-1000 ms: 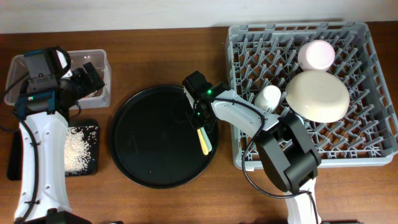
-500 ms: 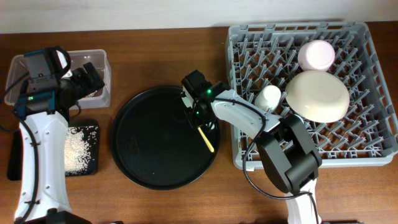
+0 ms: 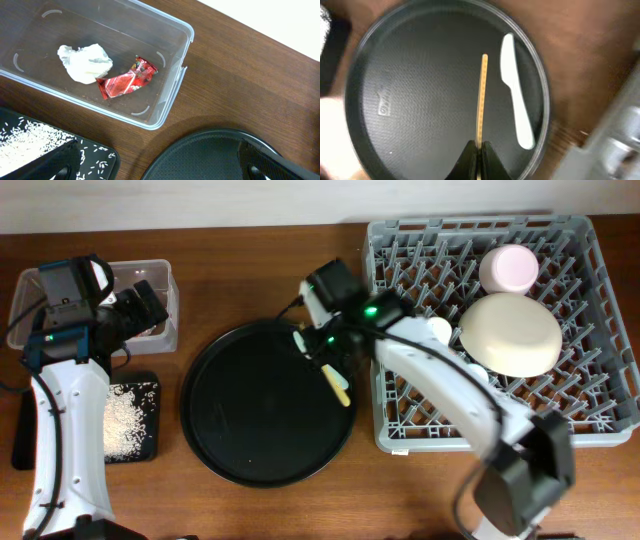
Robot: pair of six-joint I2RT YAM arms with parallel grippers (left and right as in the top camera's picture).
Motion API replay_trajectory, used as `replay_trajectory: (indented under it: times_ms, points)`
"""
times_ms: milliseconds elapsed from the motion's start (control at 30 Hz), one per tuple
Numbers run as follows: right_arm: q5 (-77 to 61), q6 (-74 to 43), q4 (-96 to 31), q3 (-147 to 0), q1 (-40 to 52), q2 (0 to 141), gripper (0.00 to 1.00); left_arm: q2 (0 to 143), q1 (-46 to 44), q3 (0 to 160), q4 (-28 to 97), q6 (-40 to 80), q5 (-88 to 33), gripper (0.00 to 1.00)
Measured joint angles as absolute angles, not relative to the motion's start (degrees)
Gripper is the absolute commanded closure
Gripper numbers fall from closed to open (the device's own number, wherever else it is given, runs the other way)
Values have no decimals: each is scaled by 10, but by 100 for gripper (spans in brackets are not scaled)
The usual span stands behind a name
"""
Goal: Sort waste into correct bins and load items into the dishwasher rack
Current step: 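Carry the yellow utensil to the rack's left edge and release it, then grasp the white plastic knife on the tray with the right gripper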
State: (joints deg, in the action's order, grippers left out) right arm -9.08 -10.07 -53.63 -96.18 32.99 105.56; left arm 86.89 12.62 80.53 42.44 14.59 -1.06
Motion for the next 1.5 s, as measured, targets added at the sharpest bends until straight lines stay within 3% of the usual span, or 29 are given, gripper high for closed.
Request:
replay_trajectory:
  times_ms: [200, 567, 600, 633, 733, 1000, 1033, 1067, 1100, 1267, 1500]
  points:
    - [-43, -121, -604, -964, 194, 1013, 96, 869, 126, 805, 424, 146, -11, 1]
    - [-28, -133, -582, -964, 153, 1085, 95, 869, 126, 805, 424, 146, -11, 1]
    - [-28, -133, -573, -964, 153, 1098, 89, 869, 126, 805, 425, 146, -11, 1]
    - [-28, -133, -565, -964, 153, 1110, 70, 869, 126, 805, 424, 146, -11, 1]
    - [-29, -135, -558, -964, 153, 1128, 40, 869, 126, 805, 424, 146, -11, 1]
    - [-48, -96, -582, -990, 155, 1101, 40, 869, 126, 805, 424, 146, -11, 1]
    - [-56, -81, -587, -999, 158, 1083, 36, 869, 126, 805, 424, 146, -11, 1]
    - [-63, -62, -590, -1008, 170, 1055, 23, 869, 126, 805, 424, 146, -11, 1]
    - [-68, -47, -592, -1014, 182, 1038, 17, 869, 126, 805, 424, 146, -11, 1]
    - [-92, 24, -591, -1020, 266, 1026, 28, 869, 126, 805, 424, 146, -11, 1]
    - [-96, 79, -568, -1020, 307, 1141, 33, 869, 126, 805, 424, 146, -11, 1]
